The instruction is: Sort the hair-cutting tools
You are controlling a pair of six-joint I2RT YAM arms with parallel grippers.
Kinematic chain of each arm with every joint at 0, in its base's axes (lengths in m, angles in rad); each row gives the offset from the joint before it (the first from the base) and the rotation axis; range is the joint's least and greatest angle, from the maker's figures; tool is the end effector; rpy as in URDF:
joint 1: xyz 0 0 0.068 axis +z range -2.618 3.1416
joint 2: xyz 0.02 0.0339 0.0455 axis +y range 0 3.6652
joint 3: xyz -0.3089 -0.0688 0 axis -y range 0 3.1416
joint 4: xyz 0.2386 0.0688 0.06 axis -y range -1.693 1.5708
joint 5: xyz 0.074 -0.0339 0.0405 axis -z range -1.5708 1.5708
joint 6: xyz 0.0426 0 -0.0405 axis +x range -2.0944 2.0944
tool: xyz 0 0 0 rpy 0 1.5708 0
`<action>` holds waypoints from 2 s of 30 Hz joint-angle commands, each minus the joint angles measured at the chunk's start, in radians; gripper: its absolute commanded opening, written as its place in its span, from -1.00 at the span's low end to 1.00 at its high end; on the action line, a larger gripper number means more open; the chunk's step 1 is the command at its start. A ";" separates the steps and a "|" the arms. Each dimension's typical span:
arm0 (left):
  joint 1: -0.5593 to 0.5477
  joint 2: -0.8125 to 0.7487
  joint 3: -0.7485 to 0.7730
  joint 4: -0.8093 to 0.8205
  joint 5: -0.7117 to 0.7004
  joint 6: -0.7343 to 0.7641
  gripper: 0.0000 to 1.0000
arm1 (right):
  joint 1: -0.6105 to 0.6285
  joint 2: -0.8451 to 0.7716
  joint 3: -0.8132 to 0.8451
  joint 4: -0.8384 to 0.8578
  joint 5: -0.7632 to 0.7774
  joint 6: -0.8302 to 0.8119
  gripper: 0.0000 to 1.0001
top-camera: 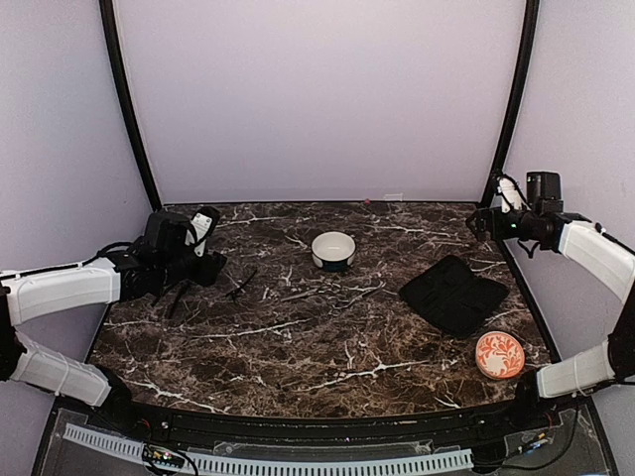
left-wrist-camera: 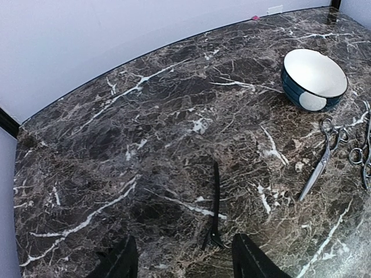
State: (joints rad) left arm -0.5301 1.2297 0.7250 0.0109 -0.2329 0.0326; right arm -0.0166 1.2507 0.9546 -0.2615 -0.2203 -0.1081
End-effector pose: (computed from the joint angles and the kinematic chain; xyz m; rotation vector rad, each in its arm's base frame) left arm 0.2260 -0.1211 0.2870 0.4307 2.0051 -0.0689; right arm 0.2667 0.0049 0.3333 -0.2262 2.1054 0.1602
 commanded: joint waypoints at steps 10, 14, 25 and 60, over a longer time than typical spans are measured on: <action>0.003 0.043 0.057 -0.040 0.173 -0.048 0.36 | 0.037 0.043 0.030 -0.251 -0.126 -0.261 0.46; 0.003 0.073 0.082 -0.062 0.180 -0.057 0.44 | 0.127 0.114 0.058 -0.383 -0.102 -0.363 0.18; -0.002 0.109 0.111 -0.078 0.222 -0.065 0.43 | 0.372 0.112 0.006 -0.640 0.003 -0.503 0.01; -0.064 0.146 0.133 -0.127 0.106 -0.042 0.62 | 0.492 0.363 0.002 -0.561 0.093 -0.360 -1.00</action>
State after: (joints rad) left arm -0.5774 1.3846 0.8356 -0.0864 -0.0856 -0.0292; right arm 0.4667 1.5803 0.9089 -0.8139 -0.0769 -0.4866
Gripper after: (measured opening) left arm 0.808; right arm 0.010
